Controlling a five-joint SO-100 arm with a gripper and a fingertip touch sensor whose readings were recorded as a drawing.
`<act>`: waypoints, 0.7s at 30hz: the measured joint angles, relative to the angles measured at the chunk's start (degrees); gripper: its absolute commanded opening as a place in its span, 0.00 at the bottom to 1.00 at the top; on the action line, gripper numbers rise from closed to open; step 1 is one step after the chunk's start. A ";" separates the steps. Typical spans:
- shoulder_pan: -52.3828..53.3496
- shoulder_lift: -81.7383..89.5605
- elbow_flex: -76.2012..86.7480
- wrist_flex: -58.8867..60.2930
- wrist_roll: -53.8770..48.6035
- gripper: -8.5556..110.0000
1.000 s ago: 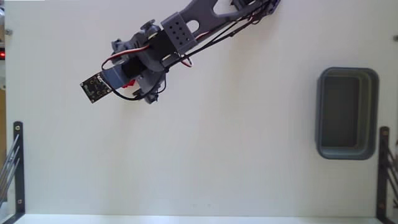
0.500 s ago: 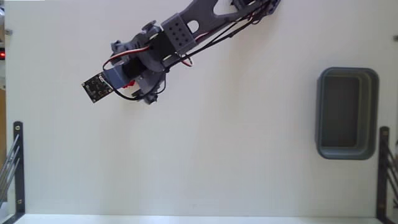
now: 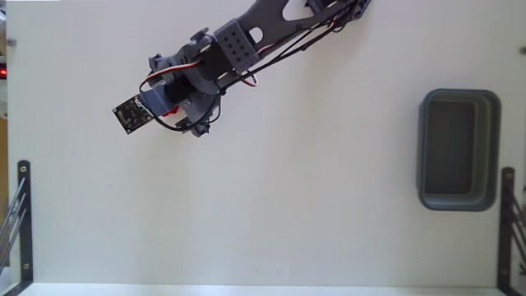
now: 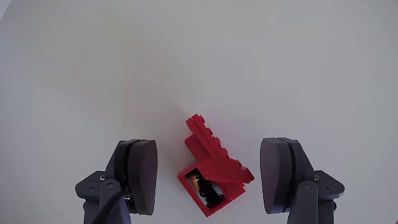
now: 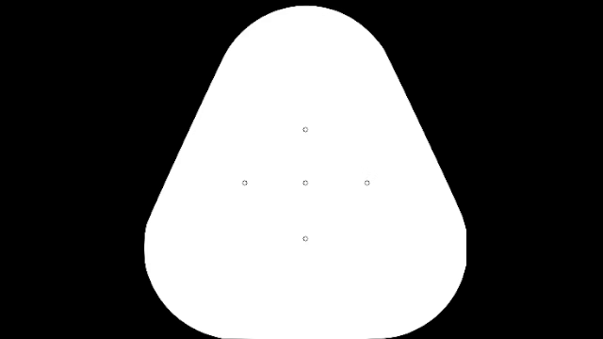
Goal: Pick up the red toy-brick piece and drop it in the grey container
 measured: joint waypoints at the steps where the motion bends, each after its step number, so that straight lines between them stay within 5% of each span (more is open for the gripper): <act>1: 0.00 0.00 0.26 -0.35 0.00 1.00; 21: 0.00 -0.79 4.39 -5.71 0.18 1.00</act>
